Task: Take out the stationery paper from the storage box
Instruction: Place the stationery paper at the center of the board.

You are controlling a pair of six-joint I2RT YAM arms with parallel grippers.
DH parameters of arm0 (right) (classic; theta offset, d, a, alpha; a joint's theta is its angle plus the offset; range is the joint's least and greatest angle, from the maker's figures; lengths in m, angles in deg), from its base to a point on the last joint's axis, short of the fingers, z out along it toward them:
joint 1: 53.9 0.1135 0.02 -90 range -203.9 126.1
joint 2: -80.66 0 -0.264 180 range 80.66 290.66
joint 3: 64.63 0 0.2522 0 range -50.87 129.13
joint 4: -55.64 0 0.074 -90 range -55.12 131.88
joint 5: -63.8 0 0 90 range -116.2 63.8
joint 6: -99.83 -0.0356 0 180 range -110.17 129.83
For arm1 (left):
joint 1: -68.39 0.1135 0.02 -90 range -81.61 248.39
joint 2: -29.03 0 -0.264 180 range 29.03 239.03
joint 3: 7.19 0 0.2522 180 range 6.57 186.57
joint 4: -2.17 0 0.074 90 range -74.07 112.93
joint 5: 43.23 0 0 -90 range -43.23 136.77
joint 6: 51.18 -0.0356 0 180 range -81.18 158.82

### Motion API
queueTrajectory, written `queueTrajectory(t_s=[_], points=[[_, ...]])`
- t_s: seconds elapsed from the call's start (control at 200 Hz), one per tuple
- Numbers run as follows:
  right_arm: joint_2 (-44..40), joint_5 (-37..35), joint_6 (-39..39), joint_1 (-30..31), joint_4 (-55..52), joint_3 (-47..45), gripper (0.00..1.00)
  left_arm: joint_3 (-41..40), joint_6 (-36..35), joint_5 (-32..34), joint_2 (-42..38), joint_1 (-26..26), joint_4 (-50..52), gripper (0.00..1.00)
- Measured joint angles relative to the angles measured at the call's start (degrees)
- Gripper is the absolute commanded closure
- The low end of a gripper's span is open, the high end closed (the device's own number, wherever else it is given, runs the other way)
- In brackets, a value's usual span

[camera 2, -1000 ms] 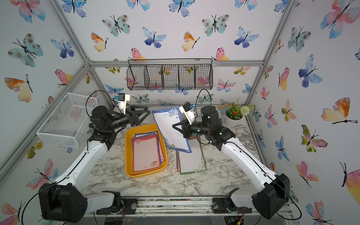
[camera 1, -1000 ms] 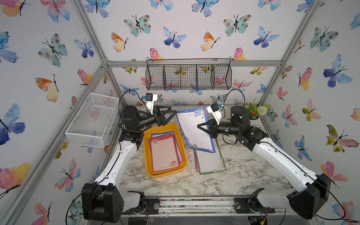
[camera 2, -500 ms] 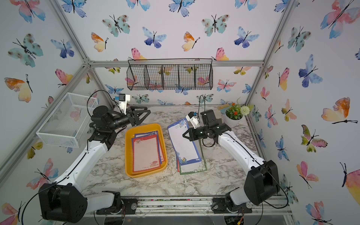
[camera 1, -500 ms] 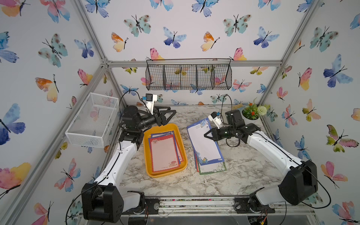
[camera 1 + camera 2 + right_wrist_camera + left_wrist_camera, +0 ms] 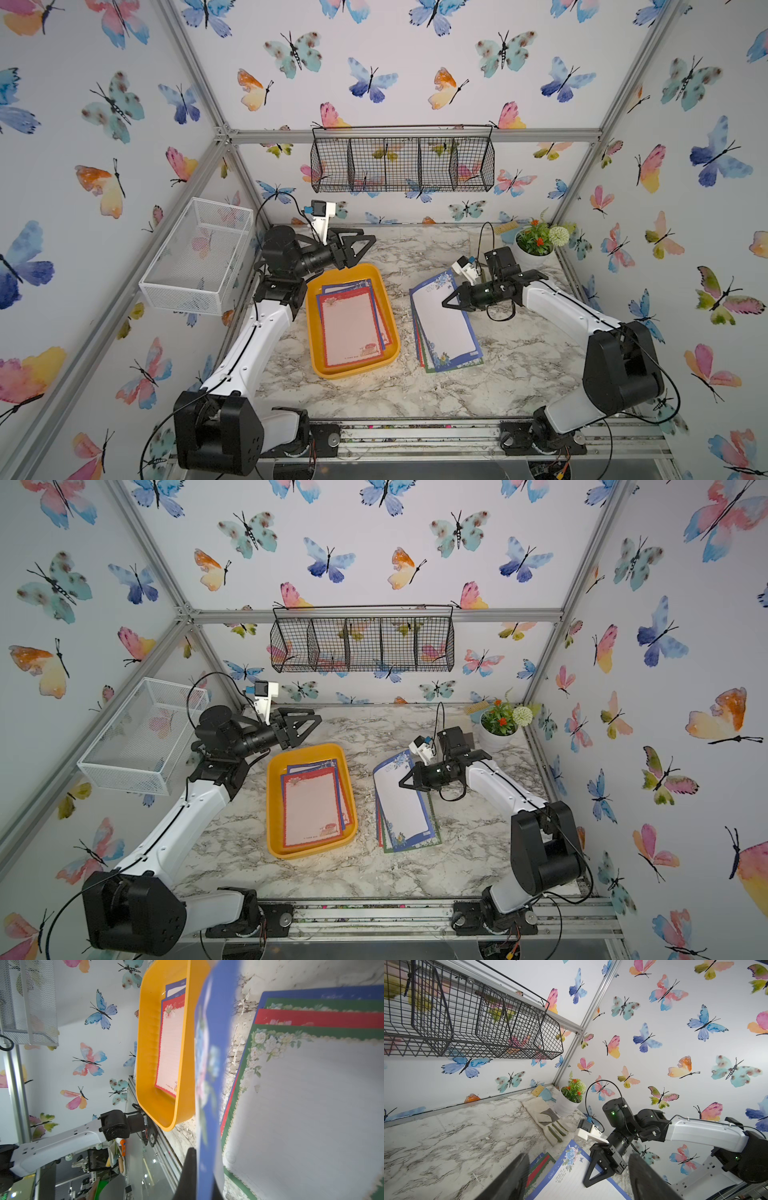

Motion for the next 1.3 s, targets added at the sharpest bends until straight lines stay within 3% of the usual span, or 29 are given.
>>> queueTrajectory(t_s=[0.425, 1.301], points=[[2.8, 4.3, -3.0, -1.1, 4.6, -4.0, 0.98, 0.0, 0.0, 0.8, -0.1, 0.0, 0.6, 0.22], [11.0, -10.7, 1.6, -2.3, -0.1, -3.0, 0.95, 0.0, 0.0, 1.4, -0.1, 0.0, 0.8, 0.22]])
